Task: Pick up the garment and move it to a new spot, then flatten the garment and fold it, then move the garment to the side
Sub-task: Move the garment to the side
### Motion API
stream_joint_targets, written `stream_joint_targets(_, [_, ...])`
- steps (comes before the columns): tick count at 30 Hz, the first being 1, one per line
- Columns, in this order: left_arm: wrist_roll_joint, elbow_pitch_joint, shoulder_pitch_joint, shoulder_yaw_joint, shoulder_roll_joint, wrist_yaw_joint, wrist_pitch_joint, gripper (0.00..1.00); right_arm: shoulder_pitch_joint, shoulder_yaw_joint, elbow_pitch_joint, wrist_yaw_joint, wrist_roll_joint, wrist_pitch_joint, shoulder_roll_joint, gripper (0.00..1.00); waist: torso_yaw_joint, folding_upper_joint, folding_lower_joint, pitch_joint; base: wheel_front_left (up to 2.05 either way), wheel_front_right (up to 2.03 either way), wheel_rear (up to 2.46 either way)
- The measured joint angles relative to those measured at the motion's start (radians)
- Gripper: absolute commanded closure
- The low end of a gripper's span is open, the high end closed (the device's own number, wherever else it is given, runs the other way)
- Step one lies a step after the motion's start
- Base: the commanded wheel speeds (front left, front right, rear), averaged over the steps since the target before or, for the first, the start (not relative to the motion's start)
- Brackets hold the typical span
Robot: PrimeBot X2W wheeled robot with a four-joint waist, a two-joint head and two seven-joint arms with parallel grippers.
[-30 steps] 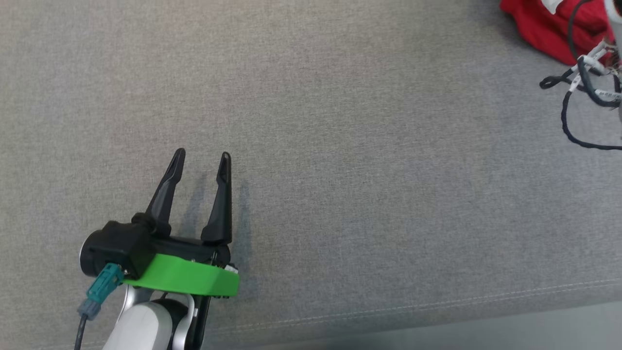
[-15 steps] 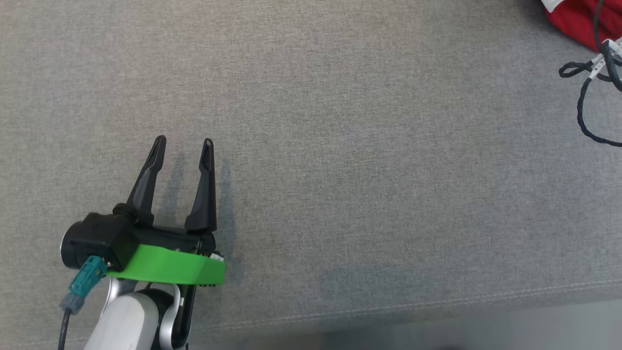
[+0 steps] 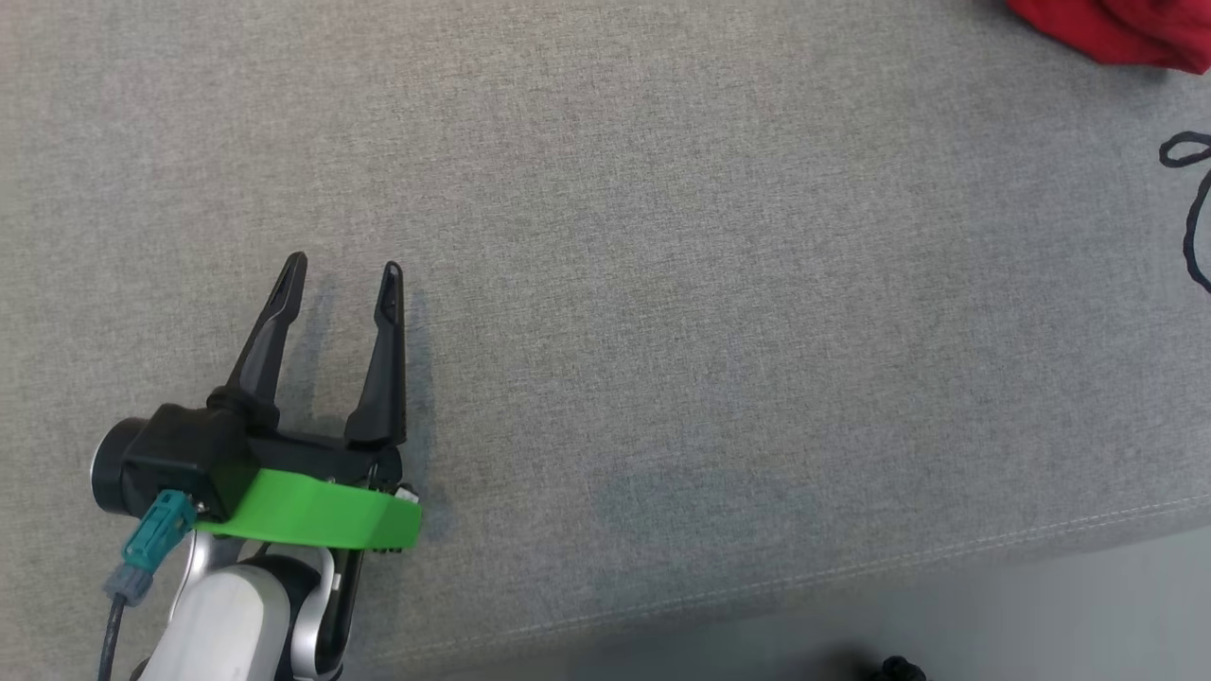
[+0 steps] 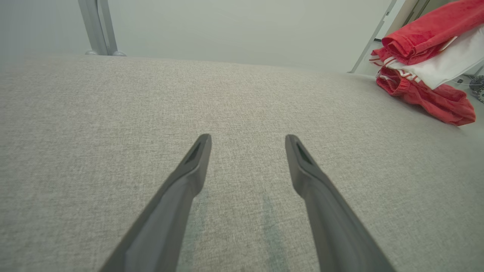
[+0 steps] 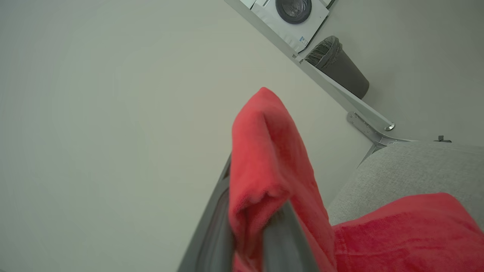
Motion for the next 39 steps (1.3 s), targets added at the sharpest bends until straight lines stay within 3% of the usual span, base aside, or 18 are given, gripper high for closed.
stream_joint_targets(13, [0.03,-0.03,-0.007,0.01,0.032,0.0,0.041,0.0,0.117,-0.092,0.128,0.01,-0.026,0.0,0.018,1.0,-0.035,0.0,0.0,0.046,0.0,0.0,0.0])
stream_joint_targets(21, [0.032,-0.037,-0.009,0.013,0.038,0.001,0.057,0.0,0.135,-0.105,0.159,0.035,-0.063,0.0,0.049,1.0,-0.05,0.0,0.0,0.06,0.0,0.0,0.0])
stream_joint_targets(22, [0.032,-0.038,-0.009,0.012,0.038,0.001,0.061,0.0,0.14,-0.106,0.164,0.035,-0.072,0.0,0.05,0.69,-0.051,0.0,0.0,0.061,0.0,0.0,0.0])
stream_joint_targets(23, [0.032,-0.038,-0.009,0.012,0.038,0.001,0.064,0.0,0.145,-0.109,0.169,0.035,-0.083,0.0,0.051,0.05,-0.052,0.0,0.0,0.062,0.0,0.0,0.0])
stream_joint_targets(25, [0.033,-0.04,-0.009,0.012,0.039,0.001,0.065,0.0,0.152,-0.112,0.181,0.035,-0.103,0.0,0.056,0.0,-0.053,0.0,0.0,0.063,0.0,0.0,0.0])
stream_joint_targets(39, [0.039,-0.042,-0.01,0.021,0.041,0.001,0.074,0.0,0.214,-0.18,0.201,0.07,-0.211,0.0,0.088,0.0,-0.072,0.0,0.0,0.048,0.0,0.0,0.0])
